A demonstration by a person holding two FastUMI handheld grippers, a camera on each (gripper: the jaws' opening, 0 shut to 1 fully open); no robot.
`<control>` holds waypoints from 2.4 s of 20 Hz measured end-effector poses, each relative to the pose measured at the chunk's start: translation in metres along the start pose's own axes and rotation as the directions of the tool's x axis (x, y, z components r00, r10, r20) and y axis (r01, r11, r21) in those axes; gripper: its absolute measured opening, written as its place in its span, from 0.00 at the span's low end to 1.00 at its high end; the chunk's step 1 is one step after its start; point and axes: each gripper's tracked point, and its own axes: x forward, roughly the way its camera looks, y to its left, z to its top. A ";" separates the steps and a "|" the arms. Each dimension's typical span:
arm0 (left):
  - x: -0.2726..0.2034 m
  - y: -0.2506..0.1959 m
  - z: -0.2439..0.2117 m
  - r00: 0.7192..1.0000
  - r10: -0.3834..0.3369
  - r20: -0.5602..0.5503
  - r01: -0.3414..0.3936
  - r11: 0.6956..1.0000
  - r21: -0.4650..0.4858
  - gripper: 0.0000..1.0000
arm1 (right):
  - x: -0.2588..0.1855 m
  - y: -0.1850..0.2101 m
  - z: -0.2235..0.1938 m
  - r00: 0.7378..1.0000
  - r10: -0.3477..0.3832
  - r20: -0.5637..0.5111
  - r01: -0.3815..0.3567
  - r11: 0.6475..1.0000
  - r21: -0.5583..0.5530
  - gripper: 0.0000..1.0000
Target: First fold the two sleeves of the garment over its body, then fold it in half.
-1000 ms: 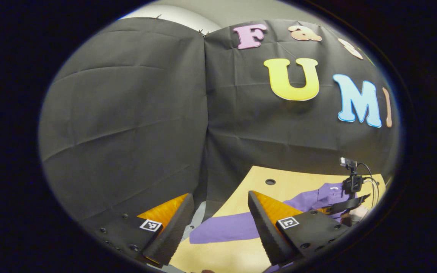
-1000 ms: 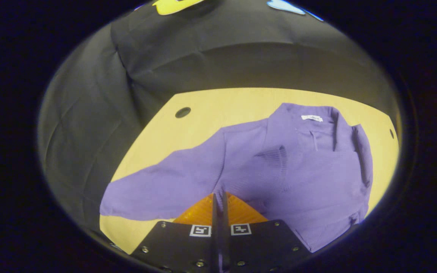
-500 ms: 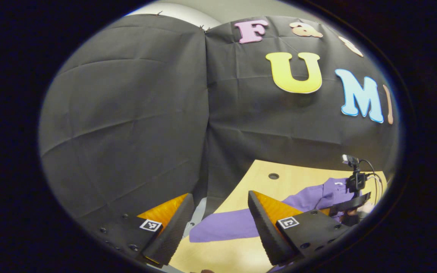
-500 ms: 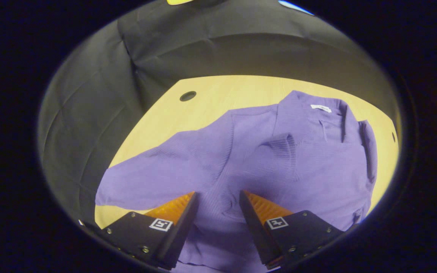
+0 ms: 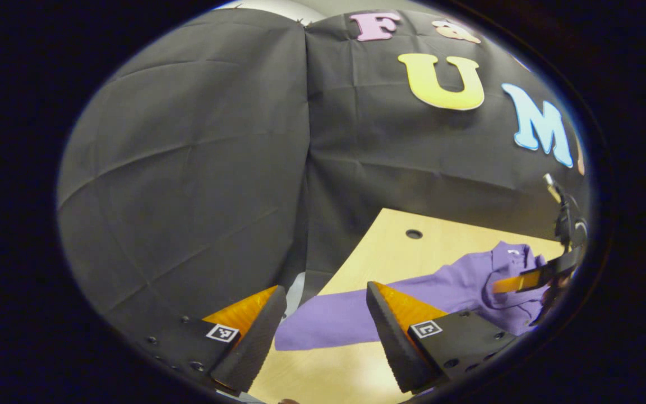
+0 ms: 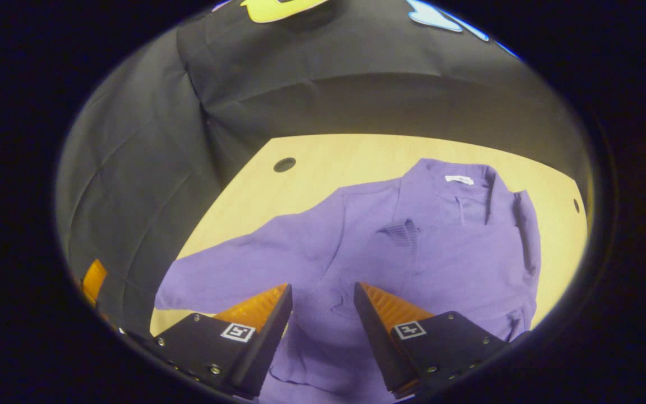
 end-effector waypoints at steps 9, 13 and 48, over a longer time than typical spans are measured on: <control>0.057 0.007 -0.085 0.985 -0.006 -0.171 0.006 1.000 -0.001 0.99 | -0.050 -0.024 0.002 0.998 -0.041 0.053 0.040 0.999 0.018 0.75; 0.073 0.013 -0.118 0.973 0.003 -0.231 -0.007 1.000 -0.016 0.99 | -0.065 -0.046 -0.006 0.995 -0.084 0.049 0.082 0.996 0.036 0.75; 0.086 -0.028 -0.132 0.946 -0.023 -0.323 0.012 0.999 -0.037 0.07 | -0.130 -0.123 -0.036 0.980 -0.180 0.081 0.163 0.970 0.183 0.75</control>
